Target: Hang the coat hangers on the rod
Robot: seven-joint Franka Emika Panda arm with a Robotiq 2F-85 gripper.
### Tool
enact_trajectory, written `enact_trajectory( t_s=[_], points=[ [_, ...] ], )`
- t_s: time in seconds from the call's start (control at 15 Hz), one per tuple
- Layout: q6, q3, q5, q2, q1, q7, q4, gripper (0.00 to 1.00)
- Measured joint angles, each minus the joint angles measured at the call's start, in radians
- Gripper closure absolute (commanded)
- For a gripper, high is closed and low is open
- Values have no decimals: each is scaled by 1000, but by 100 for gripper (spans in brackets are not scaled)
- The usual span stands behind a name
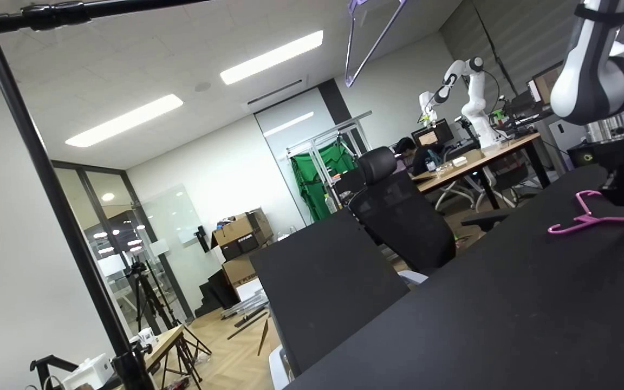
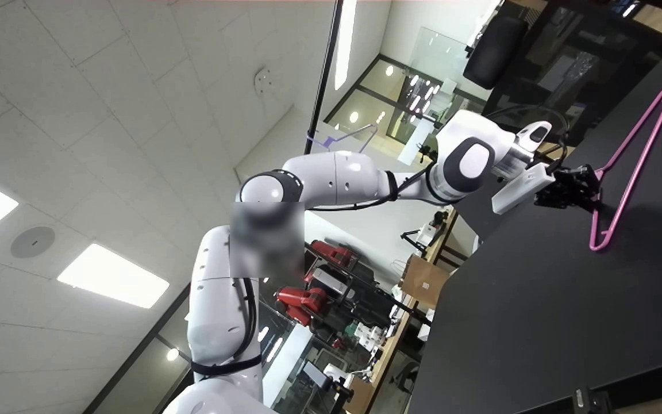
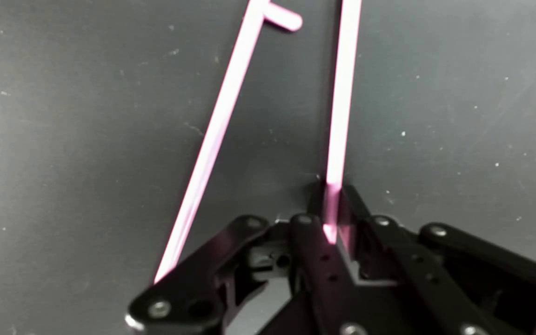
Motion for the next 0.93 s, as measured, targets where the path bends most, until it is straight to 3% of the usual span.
enact_trajectory(
  t_s=[0.2,0.47,0.67,0.93],
  points=[
    [-25,27,-1,-3,-25,-23,2,97],
    [-128,174,76,-34,-160,-153,14,97],
    [-262,251,189,-62,-253,-237,47,97],
    [-483,300,341,-76,-332,-349,109,97]
  ],
)
